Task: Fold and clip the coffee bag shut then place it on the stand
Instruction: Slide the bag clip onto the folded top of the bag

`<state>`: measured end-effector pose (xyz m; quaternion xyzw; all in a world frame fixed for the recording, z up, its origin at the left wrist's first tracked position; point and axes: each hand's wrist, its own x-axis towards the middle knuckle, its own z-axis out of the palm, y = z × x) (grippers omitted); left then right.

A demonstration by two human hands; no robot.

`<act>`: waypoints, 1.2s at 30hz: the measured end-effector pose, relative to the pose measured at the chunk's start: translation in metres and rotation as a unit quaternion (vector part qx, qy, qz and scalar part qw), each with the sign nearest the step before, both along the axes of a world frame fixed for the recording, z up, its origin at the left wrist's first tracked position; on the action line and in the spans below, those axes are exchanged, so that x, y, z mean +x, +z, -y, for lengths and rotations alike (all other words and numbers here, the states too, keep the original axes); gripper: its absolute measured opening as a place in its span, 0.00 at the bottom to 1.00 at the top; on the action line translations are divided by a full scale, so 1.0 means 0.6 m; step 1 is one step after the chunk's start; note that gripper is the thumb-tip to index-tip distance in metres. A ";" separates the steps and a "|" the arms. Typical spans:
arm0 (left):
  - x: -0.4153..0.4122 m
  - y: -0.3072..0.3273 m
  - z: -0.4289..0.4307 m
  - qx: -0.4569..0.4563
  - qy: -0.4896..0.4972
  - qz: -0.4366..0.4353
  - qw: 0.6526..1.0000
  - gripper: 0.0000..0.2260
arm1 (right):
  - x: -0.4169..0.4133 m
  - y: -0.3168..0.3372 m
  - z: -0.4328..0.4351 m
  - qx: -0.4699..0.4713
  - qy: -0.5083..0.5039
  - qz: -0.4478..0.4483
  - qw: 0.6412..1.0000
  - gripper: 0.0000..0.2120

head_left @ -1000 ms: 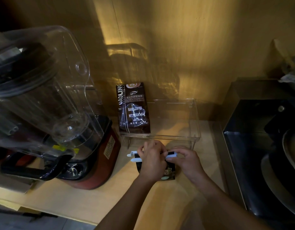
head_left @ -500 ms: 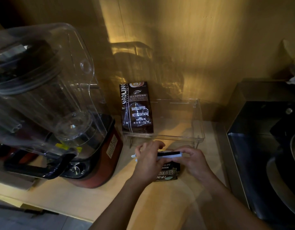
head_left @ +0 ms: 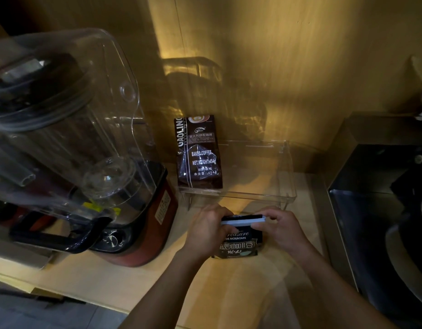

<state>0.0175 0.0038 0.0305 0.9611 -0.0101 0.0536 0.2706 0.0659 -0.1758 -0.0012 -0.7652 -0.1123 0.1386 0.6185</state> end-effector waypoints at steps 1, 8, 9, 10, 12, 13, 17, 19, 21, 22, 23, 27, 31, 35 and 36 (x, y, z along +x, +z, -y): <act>0.000 0.000 0.000 -0.007 0.005 -0.003 1.000 0.13 | 0.001 0.001 0.000 -0.004 0.006 0.001 1.000 0.12; 0.003 -0.001 0.000 -0.029 0.041 -0.013 0.999 0.11 | 0.002 0.010 -0.005 -0.035 0.020 0.032 0.999 0.12; 0.003 -0.001 0.001 -0.031 0.043 -0.010 0.999 0.11 | 0.003 0.012 -0.005 -0.063 0.030 0.057 0.996 0.12; 0.003 -0.002 0.001 -0.032 0.045 -0.007 0.998 0.10 | 0.004 0.014 -0.007 -0.098 0.041 0.088 0.990 0.10; 0.003 -0.004 0.004 -0.030 0.047 0.004 0.998 0.10 | 0.006 0.014 -0.013 -0.170 0.069 0.156 0.971 0.07; 0.003 -0.005 0.007 -0.028 0.047 0.011 0.998 0.10 | 0.008 0.013 -0.018 -0.205 0.082 0.188 0.957 0.09; 0.002 -0.007 0.010 -0.024 0.045 0.029 0.998 0.07 | 0.011 0.015 -0.032 -0.267 0.089 0.248 0.927 0.09; 0.000 -0.009 0.008 -0.035 0.043 0.033 0.998 0.07 | 0.006 0.016 -0.035 -0.273 0.093 0.285 0.914 0.08; -0.003 -0.010 0.007 -0.046 0.038 0.034 0.998 0.06 | 0.002 0.016 -0.037 -0.278 0.101 0.308 0.904 0.09; -0.004 -0.011 0.007 -0.047 0.035 0.034 0.998 0.06 | 0.001 0.016 -0.036 -0.280 0.103 0.313 0.902 0.10; -0.004 -0.010 0.008 -0.046 0.032 0.033 0.998 0.06 | 0.000 0.017 -0.036 -0.283 0.103 0.316 0.900 0.10; 0.007 0.002 0.011 -0.038 0.017 -0.007 0.999 0.09 | 0.002 0.019 -0.028 -0.287 0.095 0.322 0.897 0.07; 0.014 0.014 -0.014 -0.034 0.017 -0.029 0.999 0.09 | 0.007 0.025 -0.010 -0.267 0.057 0.295 0.916 0.04; 0.016 0.020 -0.030 -0.078 0.029 -0.071 0.994 0.09 | 0.013 0.026 0.010 -0.265 0.057 0.280 0.921 0.05; 0.017 0.020 -0.029 -0.078 0.029 -0.075 0.994 0.09 | 0.014 0.026 0.011 -0.265 0.058 0.280 0.921 0.05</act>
